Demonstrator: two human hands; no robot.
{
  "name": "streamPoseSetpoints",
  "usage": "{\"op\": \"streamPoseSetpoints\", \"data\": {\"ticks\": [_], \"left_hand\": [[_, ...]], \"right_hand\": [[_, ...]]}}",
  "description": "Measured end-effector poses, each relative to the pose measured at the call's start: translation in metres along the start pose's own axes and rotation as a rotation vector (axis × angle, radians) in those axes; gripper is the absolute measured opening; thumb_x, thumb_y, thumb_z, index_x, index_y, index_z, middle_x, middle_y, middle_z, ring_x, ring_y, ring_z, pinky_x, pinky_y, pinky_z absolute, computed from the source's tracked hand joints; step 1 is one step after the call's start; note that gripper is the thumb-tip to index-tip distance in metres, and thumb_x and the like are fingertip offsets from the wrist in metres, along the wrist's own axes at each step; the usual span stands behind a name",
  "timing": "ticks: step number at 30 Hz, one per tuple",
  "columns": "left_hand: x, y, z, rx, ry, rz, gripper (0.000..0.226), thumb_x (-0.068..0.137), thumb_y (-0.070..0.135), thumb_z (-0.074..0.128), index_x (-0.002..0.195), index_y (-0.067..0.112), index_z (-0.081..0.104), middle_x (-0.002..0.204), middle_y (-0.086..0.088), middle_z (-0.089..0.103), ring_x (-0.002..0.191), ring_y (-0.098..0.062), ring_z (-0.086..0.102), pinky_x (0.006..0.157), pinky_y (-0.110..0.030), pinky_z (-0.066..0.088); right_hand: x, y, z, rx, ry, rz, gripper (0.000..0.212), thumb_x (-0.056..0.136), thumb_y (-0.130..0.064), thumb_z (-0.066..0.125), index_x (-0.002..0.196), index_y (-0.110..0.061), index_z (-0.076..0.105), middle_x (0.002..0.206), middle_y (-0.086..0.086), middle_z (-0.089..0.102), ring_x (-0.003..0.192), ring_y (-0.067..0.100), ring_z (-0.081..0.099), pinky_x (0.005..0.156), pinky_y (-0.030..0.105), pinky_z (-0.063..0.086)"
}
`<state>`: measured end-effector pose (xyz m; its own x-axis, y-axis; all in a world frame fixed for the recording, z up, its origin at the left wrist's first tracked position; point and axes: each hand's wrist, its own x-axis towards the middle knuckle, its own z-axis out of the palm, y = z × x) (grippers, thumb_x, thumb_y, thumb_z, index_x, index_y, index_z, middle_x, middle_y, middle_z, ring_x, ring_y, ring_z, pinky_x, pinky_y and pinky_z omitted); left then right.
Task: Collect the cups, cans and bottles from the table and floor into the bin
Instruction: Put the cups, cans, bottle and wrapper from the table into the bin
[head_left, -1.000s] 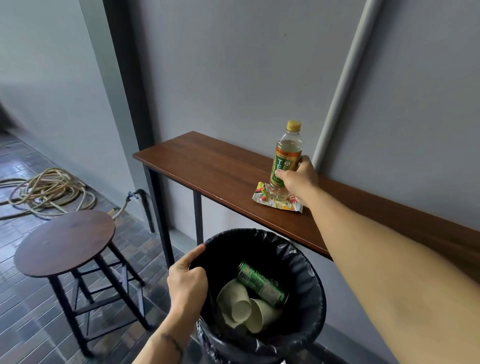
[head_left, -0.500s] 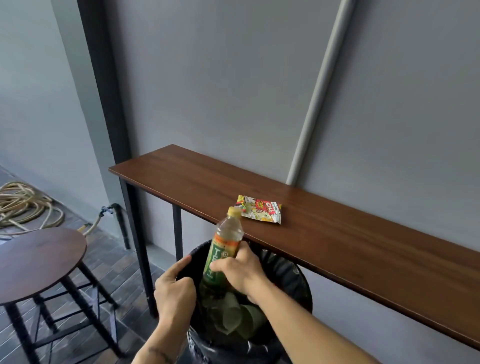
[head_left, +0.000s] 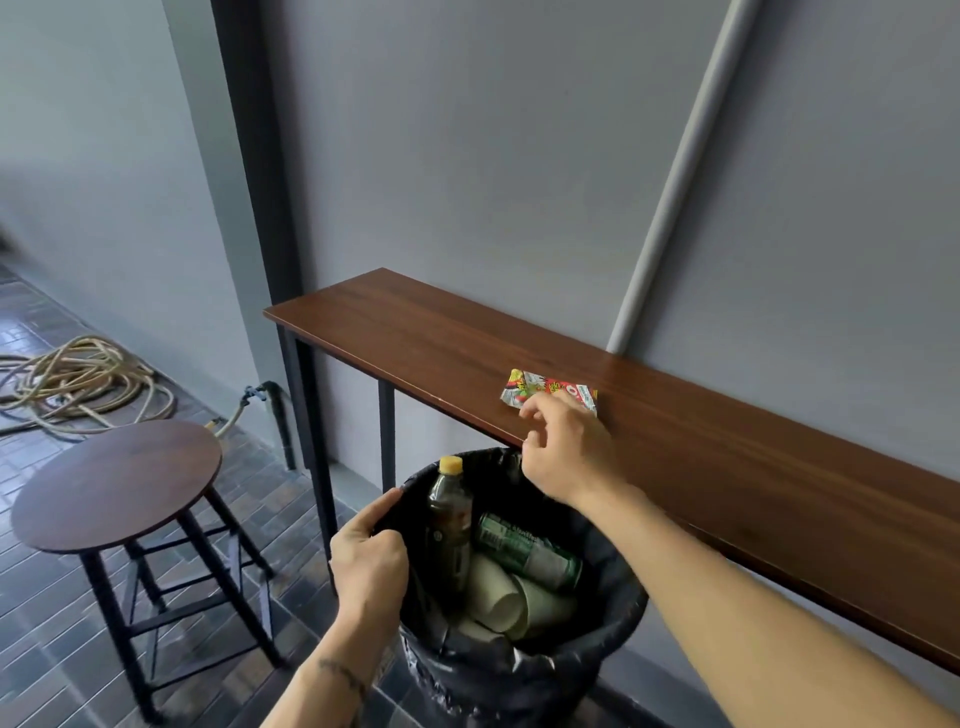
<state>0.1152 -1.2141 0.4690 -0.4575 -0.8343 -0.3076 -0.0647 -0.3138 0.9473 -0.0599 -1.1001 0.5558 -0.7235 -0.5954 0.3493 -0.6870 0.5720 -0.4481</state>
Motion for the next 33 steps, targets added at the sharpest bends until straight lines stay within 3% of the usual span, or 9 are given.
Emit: {"op": "streamPoseSetpoints", "data": {"ticks": [2, 6, 8, 11, 15, 20, 22, 28, 33], "left_hand": [[0.001, -0.001, 0.001, -0.005, 0.010, -0.001, 0.072, 0.065, -0.010, 0.037, 0.109, 0.029, 0.079, 0.101, 0.006, 0.079, 0.095, -0.015, 0.074, 0.087, -0.037, 0.061], [0.001, -0.003, 0.003, -0.019, 0.026, -0.008, 0.070, 0.070, -0.015, 0.037, 0.111, 0.023, 0.079, 0.102, 0.005, 0.079, 0.098, -0.017, 0.073, 0.090, -0.037, 0.060], [0.004, -0.007, 0.003, -0.027, 0.019, -0.015, 0.070, 0.070, -0.015, 0.037, 0.112, 0.023, 0.079, 0.104, 0.003, 0.078, 0.098, -0.018, 0.074, 0.090, -0.039, 0.060], [0.009, -0.011, 0.005, -0.021, 0.012, -0.037, 0.070, 0.069, -0.015, 0.039, 0.110, 0.026, 0.079, 0.105, 0.003, 0.078, 0.099, -0.020, 0.074, 0.089, -0.041, 0.060], [0.010, -0.014, 0.008, 0.022, 0.015, -0.032, 0.072, 0.068, -0.011, 0.038, 0.109, 0.031, 0.078, 0.105, 0.005, 0.078, 0.101, -0.020, 0.072, 0.090, -0.040, 0.060], [0.010, -0.015, 0.011, 0.018, 0.017, -0.033, 0.068, 0.074, -0.017, 0.039, 0.111, 0.024, 0.079, 0.106, 0.003, 0.077, 0.103, -0.020, 0.071, 0.092, -0.041, 0.059], [0.011, -0.019, 0.011, 0.009, 0.014, -0.031, 0.070, 0.071, -0.016, 0.039, 0.108, 0.027, 0.080, 0.103, 0.004, 0.078, 0.102, -0.020, 0.072, 0.091, -0.041, 0.059], [0.001, -0.019, 0.011, 0.013, 0.003, -0.011, 0.070, 0.072, -0.016, 0.038, 0.109, 0.027, 0.079, 0.103, 0.005, 0.078, 0.101, -0.020, 0.072, 0.087, -0.040, 0.061], [-0.007, -0.023, 0.003, 0.005, -0.025, 0.000, 0.067, 0.077, -0.019, 0.039, 0.115, 0.022, 0.077, 0.108, -0.001, 0.077, 0.099, -0.021, 0.073, 0.081, -0.041, 0.063]], "right_hand": [[0.024, 0.020, -0.010, -0.139, -0.019, 0.034, 0.040, 0.080, -0.014, 0.052, 0.118, -0.023, 0.061, 0.125, 0.004, 0.057, 0.116, 0.027, 0.050, 0.094, 0.035, 0.043], [0.048, 0.049, -0.012, -0.234, -0.389, 0.306, 0.070, 0.083, -0.019, 0.048, 0.148, -0.039, 0.035, 0.158, 0.001, 0.033, 0.139, 0.034, 0.034, 0.111, 0.047, 0.033], [0.049, 0.057, -0.004, -0.251, -0.429, 0.324, 0.070, 0.084, -0.020, 0.048, 0.150, -0.039, 0.033, 0.158, 0.001, 0.033, 0.139, 0.033, 0.033, 0.112, 0.050, 0.031], [0.045, 0.060, 0.008, -0.351, -0.323, 0.244, 0.056, 0.088, -0.024, 0.048, 0.143, -0.031, 0.046, 0.145, 0.003, 0.043, 0.128, 0.031, 0.040, 0.102, 0.044, 0.038], [0.036, 0.064, 0.011, -0.403, -0.153, 0.090, 0.031, 0.089, -0.022, 0.050, 0.116, -0.019, 0.066, 0.115, 0.005, 0.057, 0.106, 0.030, 0.050, 0.087, 0.040, 0.047], [-0.010, 0.039, 0.011, -0.244, -0.012, -0.097, 0.017, 0.086, -0.021, 0.048, 0.085, -0.014, 0.063, 0.089, 0.001, 0.060, 0.084, 0.026, 0.054, 0.064, 0.034, 0.047], [-0.045, 0.027, 0.015, -0.231, -0.088, -0.168, 0.010, 0.083, -0.021, 0.048, 0.079, -0.014, 0.055, 0.086, 0.001, 0.057, 0.083, 0.025, 0.052, 0.062, 0.033, 0.045], [-0.110, 0.015, 0.025, -0.334, -0.799, -0.004, 0.020, 0.081, -0.031, 0.059, 0.083, -0.011, 0.060, 0.094, 0.009, 0.064, 0.091, 0.036, 0.061, 0.071, 0.038, 0.048], [-0.118, 0.028, 0.017, -0.262, -0.644, 0.059, 0.046, 0.085, -0.043, 0.055, 0.126, -0.024, 0.060, 0.126, 0.002, 0.058, 0.118, 0.028, 0.054, 0.094, 0.043, 0.048]]}}
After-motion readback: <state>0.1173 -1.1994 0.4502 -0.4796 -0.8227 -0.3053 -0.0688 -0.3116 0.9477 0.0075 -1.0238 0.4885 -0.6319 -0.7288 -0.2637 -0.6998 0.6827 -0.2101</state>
